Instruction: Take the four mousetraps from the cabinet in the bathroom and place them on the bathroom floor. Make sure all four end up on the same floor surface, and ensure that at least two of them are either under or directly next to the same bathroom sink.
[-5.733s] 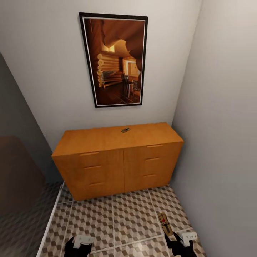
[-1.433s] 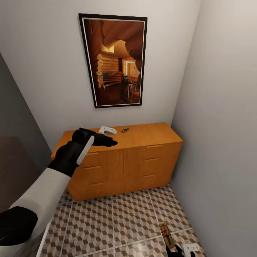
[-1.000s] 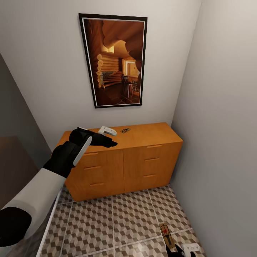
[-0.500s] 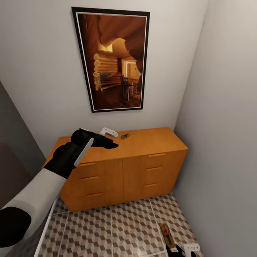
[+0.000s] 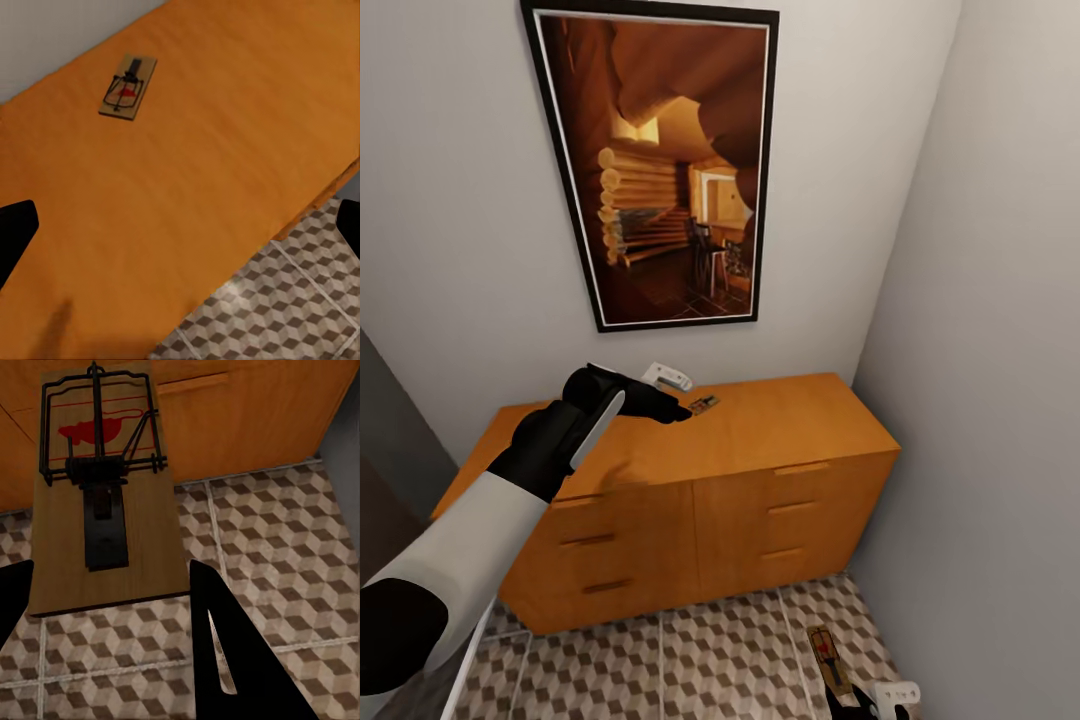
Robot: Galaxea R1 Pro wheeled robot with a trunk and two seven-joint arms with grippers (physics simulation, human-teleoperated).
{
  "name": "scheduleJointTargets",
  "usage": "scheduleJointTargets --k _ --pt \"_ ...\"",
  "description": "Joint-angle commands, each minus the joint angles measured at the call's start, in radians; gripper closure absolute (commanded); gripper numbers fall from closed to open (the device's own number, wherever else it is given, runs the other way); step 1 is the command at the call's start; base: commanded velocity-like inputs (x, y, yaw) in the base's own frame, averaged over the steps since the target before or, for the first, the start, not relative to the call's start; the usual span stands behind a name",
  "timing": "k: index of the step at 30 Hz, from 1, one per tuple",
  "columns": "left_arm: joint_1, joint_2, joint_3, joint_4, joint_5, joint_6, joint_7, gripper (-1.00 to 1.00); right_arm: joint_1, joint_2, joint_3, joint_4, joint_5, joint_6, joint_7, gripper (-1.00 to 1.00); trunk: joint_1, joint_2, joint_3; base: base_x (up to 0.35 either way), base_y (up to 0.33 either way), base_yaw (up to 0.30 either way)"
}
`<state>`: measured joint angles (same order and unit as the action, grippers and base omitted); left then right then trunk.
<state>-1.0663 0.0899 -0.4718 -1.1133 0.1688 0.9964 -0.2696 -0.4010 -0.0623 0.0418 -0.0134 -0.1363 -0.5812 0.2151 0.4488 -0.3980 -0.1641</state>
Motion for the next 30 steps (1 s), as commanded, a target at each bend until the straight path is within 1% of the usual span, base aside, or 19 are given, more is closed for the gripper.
scheduleJointTargets --k 1,7,11,14,20,23,25,26,27,28,30 --pt "-0.001 0.001 -0.002 0.000 0.006 0.004 0.003 -1.00 -0.001 0.000 0.004 0.001 -0.014 -0.002 0.009 1.00 0.001 -0.002 -0.002 0.341 -0.076 0.000" --pt "-0.001 0.001 -0.002 0.002 0.006 0.002 0.002 -1.00 -0.001 0.000 0.004 0.001 -0.014 -0.002 0.009 1.00 0.001 -0.002 -0.002 0.336 -0.075 0.000" --pt "-0.001 0.002 -0.003 0.003 0.006 0.002 0.001 -1.00 -0.001 0.000 0.004 0.001 -0.014 -0.001 0.009 1.00 0.001 -0.002 -0.002 0.236 -0.034 0.000" --pt "0.000 0.003 -0.004 0.004 0.006 0.002 0.001 -1.00 -0.001 0.000 0.004 0.001 -0.014 -0.001 0.010 1.00 0.001 -0.002 -0.002 0.079 -0.009 0.000" --pt "0.001 0.004 -0.004 0.039 0.006 -0.021 -0.002 -1.00 0.001 0.001 0.004 0.002 -0.014 0.000 0.010 1.00 0.001 -0.002 -0.002 0.011 -0.001 0.000" --pt "0.001 0.004 -0.005 0.044 0.006 -0.026 -0.035 -1.00 0.002 0.001 0.004 0.002 -0.014 0.000 0.010 1.00 0.001 -0.002 -0.002 0.002 0.000 0.000" --pt "0.001 0.005 -0.004 0.047 0.006 -0.030 -0.092 -1.00 0.002 0.001 0.004 0.002 -0.014 0.000 0.010 1.00 0.001 -0.002 -0.002 0.000 0.000 0.000" --pt "0.001 0.006 -0.004 0.047 0.006 -0.031 -0.106 -1.00 0.002 0.001 0.004 0.002 -0.014 0.000 0.010 1.00 0.001 -0.002 -0.002 0.000 0.000 0.000" --pt "0.001 0.009 -0.004 0.048 0.005 -0.032 -0.128 -1.00 0.002 0.001 0.004 0.002 -0.014 0.000 0.010 1.00 0.001 -0.002 -0.002 0.000 0.000 0.000" --pt "0.002 0.022 -0.004 0.047 0.005 -0.034 -0.156 -1.00 0.002 0.001 0.004 0.003 -0.014 0.000 0.010 1.00 0.001 -0.002 -0.002 0.000 0.000 0.000" --pt "0.002 0.029 -0.004 0.047 0.005 -0.039 -0.164 -1.00 0.002 0.001 0.004 0.002 -0.014 0.000 0.010 1.00 0.001 -0.002 -0.002 0.000 0.000 0.000"
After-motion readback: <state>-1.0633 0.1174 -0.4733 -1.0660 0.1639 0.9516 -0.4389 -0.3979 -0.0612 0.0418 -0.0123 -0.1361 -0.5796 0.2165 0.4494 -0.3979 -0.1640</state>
